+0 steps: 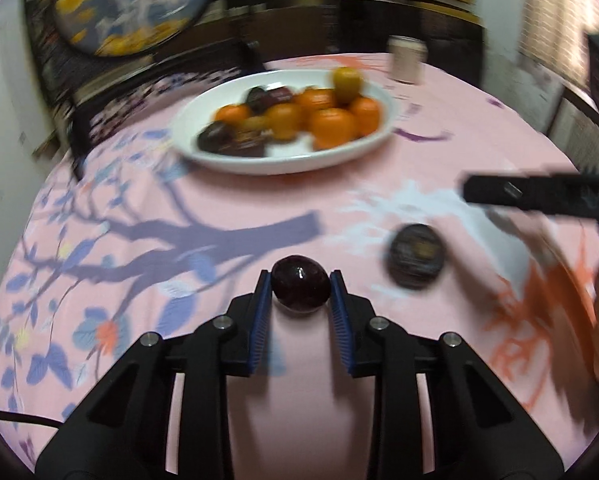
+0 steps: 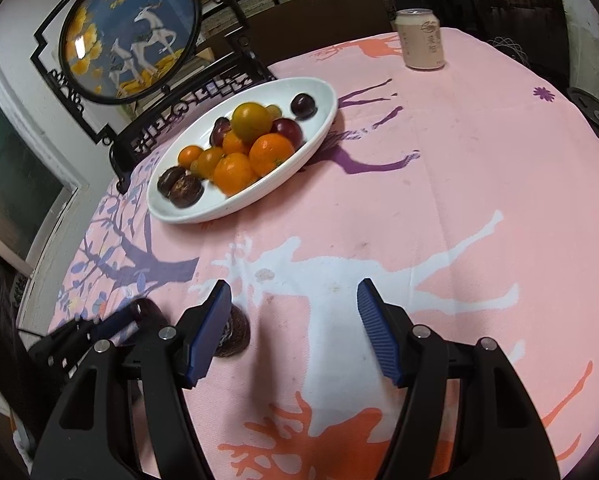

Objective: Organize fruits
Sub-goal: 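Grasp the dark cherry with the left tool while the right tool grasps the brown fruit, then carry the cherry and brown fruit to the plate and open both tools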

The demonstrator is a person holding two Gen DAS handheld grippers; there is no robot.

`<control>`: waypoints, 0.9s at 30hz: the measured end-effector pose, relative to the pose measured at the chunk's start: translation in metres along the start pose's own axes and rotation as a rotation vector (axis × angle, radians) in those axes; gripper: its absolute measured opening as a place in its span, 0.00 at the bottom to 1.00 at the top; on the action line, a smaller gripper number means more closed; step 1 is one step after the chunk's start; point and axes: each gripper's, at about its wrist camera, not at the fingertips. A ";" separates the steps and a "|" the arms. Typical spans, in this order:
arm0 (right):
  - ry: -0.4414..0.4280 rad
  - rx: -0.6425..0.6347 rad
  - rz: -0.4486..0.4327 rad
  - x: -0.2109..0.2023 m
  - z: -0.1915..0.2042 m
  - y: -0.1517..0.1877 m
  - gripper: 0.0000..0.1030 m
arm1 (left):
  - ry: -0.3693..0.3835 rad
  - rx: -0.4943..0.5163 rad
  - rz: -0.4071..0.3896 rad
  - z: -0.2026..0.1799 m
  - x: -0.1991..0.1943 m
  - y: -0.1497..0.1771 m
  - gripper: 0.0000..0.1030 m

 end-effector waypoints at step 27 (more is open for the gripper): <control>0.112 -0.397 -0.028 0.026 0.067 0.042 0.40 | -0.072 -0.065 0.037 0.016 0.010 0.002 0.29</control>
Point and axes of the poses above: each gripper's, at about its wrist camera, not at the fingertips, and x roughly the way its jaws point, z to its left, y to its underside, and after that the axes turned 6 degrees about x, right-handed
